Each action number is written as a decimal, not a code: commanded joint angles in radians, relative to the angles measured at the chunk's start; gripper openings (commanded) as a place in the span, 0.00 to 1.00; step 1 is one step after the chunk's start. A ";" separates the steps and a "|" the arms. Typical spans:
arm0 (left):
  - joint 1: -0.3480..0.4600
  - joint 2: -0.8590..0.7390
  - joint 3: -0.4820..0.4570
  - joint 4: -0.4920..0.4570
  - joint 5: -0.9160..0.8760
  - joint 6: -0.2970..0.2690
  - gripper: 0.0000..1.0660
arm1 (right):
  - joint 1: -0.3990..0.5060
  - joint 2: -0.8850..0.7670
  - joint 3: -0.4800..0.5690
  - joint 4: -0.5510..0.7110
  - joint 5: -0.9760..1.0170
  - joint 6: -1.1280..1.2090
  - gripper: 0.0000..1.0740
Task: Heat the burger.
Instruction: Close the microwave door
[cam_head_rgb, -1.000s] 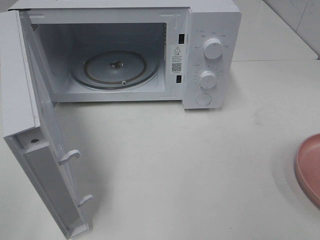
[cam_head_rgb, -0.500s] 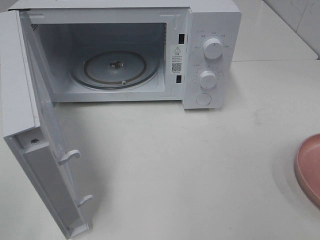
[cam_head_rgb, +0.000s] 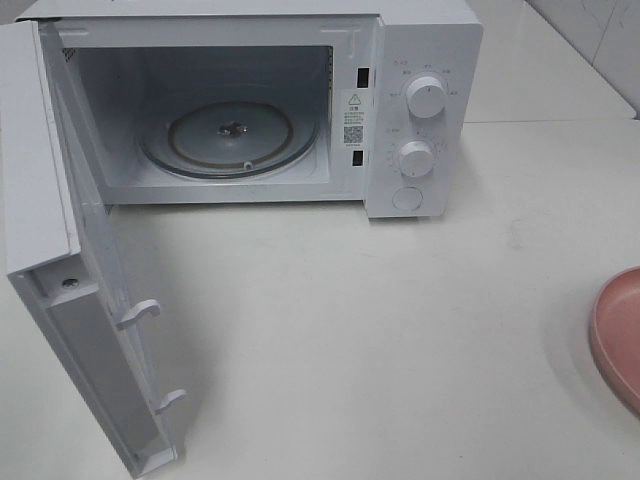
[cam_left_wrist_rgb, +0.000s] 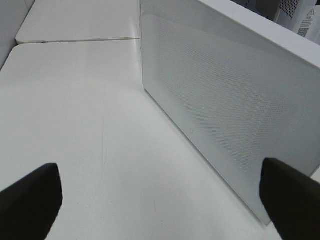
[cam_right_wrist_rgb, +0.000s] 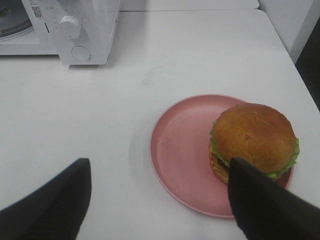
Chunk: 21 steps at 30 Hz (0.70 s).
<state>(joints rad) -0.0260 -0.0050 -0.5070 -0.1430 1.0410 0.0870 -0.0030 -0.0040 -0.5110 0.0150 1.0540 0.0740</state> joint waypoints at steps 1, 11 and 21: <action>0.002 -0.020 0.006 -0.001 -0.002 -0.007 0.95 | -0.007 -0.026 0.001 0.004 -0.012 -0.012 0.68; 0.002 -0.020 0.006 -0.001 -0.002 -0.007 0.95 | -0.007 -0.026 0.001 0.004 -0.012 -0.012 0.68; 0.002 -0.019 0.006 -0.001 -0.002 -0.007 0.95 | -0.007 -0.026 0.001 0.004 -0.012 -0.012 0.68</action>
<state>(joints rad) -0.0260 -0.0050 -0.5070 -0.1430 1.0410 0.0870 -0.0030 -0.0040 -0.5110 0.0150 1.0540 0.0740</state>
